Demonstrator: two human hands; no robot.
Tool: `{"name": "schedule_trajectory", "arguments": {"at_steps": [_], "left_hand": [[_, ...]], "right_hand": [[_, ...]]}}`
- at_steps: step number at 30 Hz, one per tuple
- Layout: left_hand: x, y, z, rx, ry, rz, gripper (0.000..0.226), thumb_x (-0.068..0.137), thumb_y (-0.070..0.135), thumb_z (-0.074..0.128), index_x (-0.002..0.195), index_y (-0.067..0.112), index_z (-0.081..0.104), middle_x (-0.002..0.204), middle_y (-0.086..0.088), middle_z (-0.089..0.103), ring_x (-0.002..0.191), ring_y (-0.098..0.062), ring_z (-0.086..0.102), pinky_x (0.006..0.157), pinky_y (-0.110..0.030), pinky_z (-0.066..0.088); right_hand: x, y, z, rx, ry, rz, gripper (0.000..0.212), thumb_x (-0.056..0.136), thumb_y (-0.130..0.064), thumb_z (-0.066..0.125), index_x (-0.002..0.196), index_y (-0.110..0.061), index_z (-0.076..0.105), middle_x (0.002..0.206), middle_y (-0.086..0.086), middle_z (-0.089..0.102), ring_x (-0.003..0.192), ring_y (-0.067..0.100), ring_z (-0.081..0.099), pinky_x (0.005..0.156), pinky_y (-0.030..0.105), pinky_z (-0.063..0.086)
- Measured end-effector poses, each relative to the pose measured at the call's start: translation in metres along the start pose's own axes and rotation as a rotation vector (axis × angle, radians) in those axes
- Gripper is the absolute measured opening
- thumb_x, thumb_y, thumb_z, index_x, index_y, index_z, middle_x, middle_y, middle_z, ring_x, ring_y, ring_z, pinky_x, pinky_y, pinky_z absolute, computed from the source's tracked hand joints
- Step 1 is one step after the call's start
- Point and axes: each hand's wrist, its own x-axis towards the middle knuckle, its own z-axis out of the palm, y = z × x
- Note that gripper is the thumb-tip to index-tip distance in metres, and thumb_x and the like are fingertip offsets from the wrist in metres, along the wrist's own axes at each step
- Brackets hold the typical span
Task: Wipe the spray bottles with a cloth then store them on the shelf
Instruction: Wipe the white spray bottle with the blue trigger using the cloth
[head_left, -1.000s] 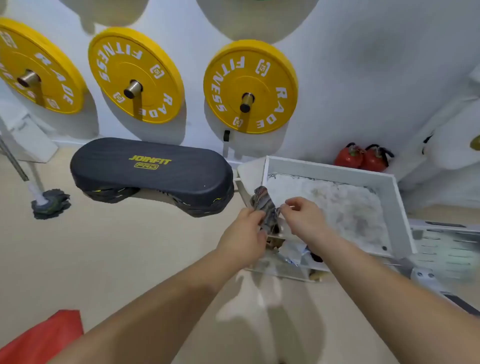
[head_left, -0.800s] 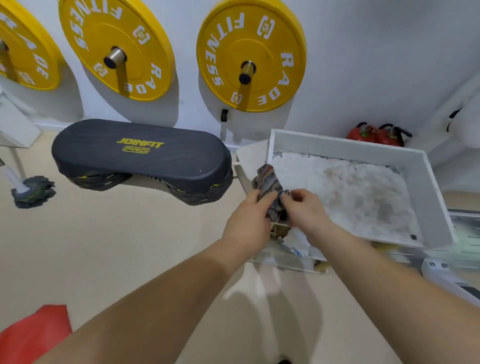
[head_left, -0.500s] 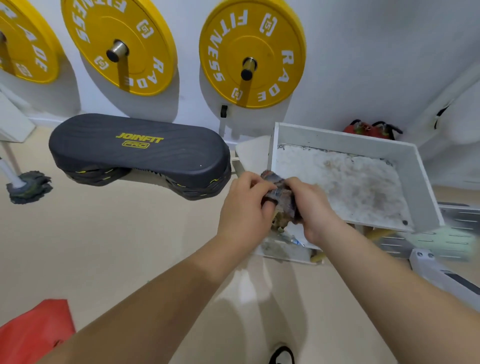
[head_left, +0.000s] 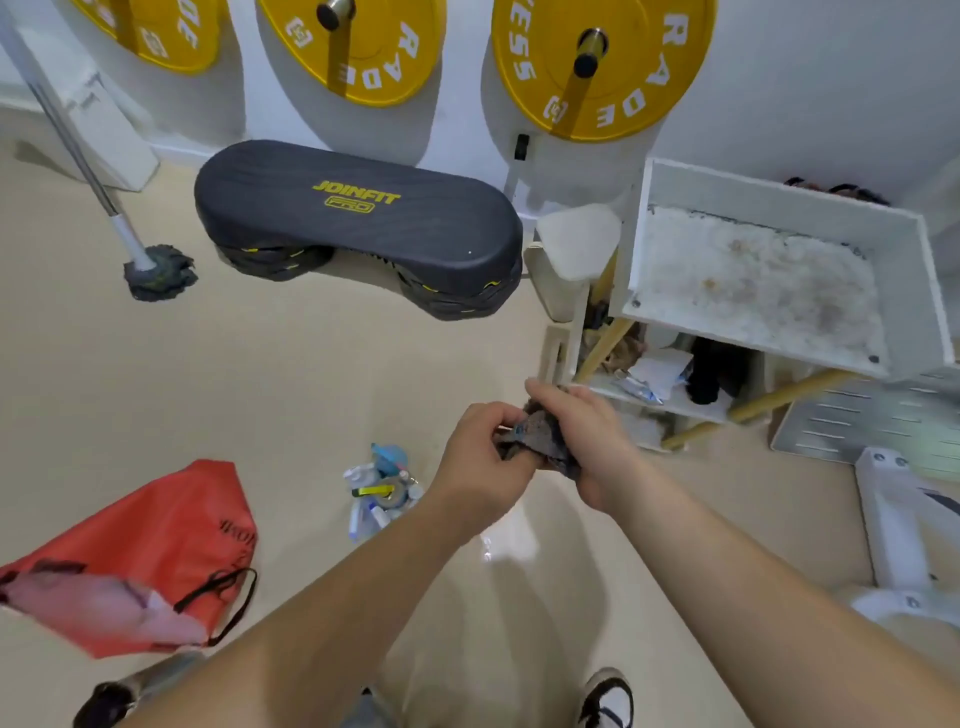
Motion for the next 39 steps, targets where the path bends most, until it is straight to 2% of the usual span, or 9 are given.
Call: {"name": "schedule_trajectory", "arguments": {"at_steps": [3, 9, 15, 19, 24, 27, 32, 34, 39], "left_hand": [[-0.014, -0.045, 0.007, 0.085, 0.084, 0.002, 0.030, 0.085, 0.006, 0.079, 0.090, 0.034, 0.069, 0.112, -0.003, 0.059, 0.081, 0.005, 0.062, 0.075, -0.008, 0.048], [0.003, -0.186, 0.040, -0.047, 0.104, -0.202, 0.012, 0.080, 0.022, 0.074, 0.091, 0.022, 0.071, 0.115, -0.021, 0.062, 0.071, -0.028, 0.071, 0.052, -0.031, 0.055], [0.034, -0.325, 0.054, -0.066, 0.014, -0.310, 0.016, 0.094, 0.011, 0.071, 0.105, -0.001, 0.065, 0.090, -0.035, 0.070, 0.058, -0.021, 0.068, 0.045, -0.019, 0.050], [0.059, -0.384, 0.058, -0.103, -0.048, -0.290, 0.029, 0.085, 0.021, 0.074, 0.103, 0.002, 0.063, 0.071, -0.021, 0.063, 0.063, -0.025, 0.059, 0.058, -0.034, 0.048], [0.077, -0.412, 0.063, -0.047, -0.006, -0.201, 0.015, 0.084, 0.020, 0.072, 0.084, 0.013, 0.058, 0.076, -0.005, 0.062, 0.064, -0.017, 0.058, 0.052, -0.025, 0.043], [0.072, -0.410, 0.060, -0.058, -0.042, -0.137, 0.017, 0.086, 0.014, 0.074, 0.098, 0.012, 0.063, 0.091, -0.006, 0.072, 0.080, -0.019, 0.071, 0.062, -0.028, 0.054], [0.033, -0.412, 0.046, -0.031, -0.055, -0.115, 0.014, 0.089, 0.008, 0.071, 0.102, 0.009, 0.075, 0.100, -0.015, 0.079, 0.086, -0.022, 0.074, 0.080, -0.038, 0.060], [0.023, -0.415, 0.038, -0.071, 0.001, -0.129, 0.014, 0.089, 0.006, 0.070, 0.099, 0.011, 0.077, 0.094, -0.011, 0.081, 0.084, -0.023, 0.076, 0.075, -0.035, 0.062], [0.005, -0.422, 0.011, -0.135, 0.085, -0.178, 0.008, 0.089, 0.007, 0.065, 0.090, 0.003, 0.072, 0.078, -0.015, 0.074, 0.066, -0.021, 0.067, 0.057, -0.026, 0.054]], "right_hand": [[0.014, 0.043, -0.006, -0.006, -0.133, 0.037, 0.015, 0.093, -0.022, 0.070, 0.101, -0.010, 0.065, 0.098, 0.017, 0.071, 0.087, 0.035, 0.074, 0.080, 0.048, 0.053], [0.079, 0.169, -0.032, 0.000, -0.260, 0.108, 0.043, 0.082, 0.009, 0.034, 0.120, 0.017, 0.053, 0.105, 0.033, 0.071, 0.099, 0.046, 0.074, 0.090, 0.047, 0.058], [0.166, 0.314, -0.035, -0.019, -0.057, 0.141, 0.031, 0.092, 0.002, 0.054, 0.122, 0.006, 0.060, 0.110, 0.028, 0.075, 0.096, 0.040, 0.077, 0.093, 0.050, 0.061], [0.215, 0.361, -0.036, -0.012, 0.036, 0.086, 0.026, 0.090, 0.001, 0.068, 0.114, 0.004, 0.061, 0.107, 0.028, 0.075, 0.097, 0.039, 0.076, 0.078, 0.047, 0.065], [0.230, 0.383, -0.039, -0.075, 0.067, -0.011, 0.020, 0.088, -0.009, 0.076, 0.102, -0.007, 0.062, 0.104, 0.026, 0.075, 0.082, 0.034, 0.072, 0.080, 0.051, 0.062], [0.218, 0.383, -0.036, -0.067, 0.047, -0.104, 0.018, 0.089, -0.014, 0.078, 0.095, -0.009, 0.062, 0.095, 0.022, 0.073, 0.083, 0.032, 0.071, 0.088, 0.053, 0.060], [0.185, 0.388, -0.025, -0.170, 0.009, -0.186, 0.020, 0.088, -0.018, 0.081, 0.083, -0.014, 0.062, 0.078, 0.010, 0.069, 0.067, 0.023, 0.065, 0.065, 0.034, 0.058], [0.175, 0.391, -0.017, -0.285, 0.006, -0.211, 0.021, 0.090, -0.024, 0.080, 0.085, -0.016, 0.060, 0.074, 0.005, 0.066, 0.059, 0.018, 0.060, 0.051, 0.026, 0.050], [0.179, 0.411, 0.011, -0.465, 0.079, -0.281, 0.024, 0.092, -0.030, 0.074, 0.091, -0.009, 0.061, 0.074, 0.010, 0.063, 0.061, 0.029, 0.057, 0.056, 0.037, 0.046]]}}
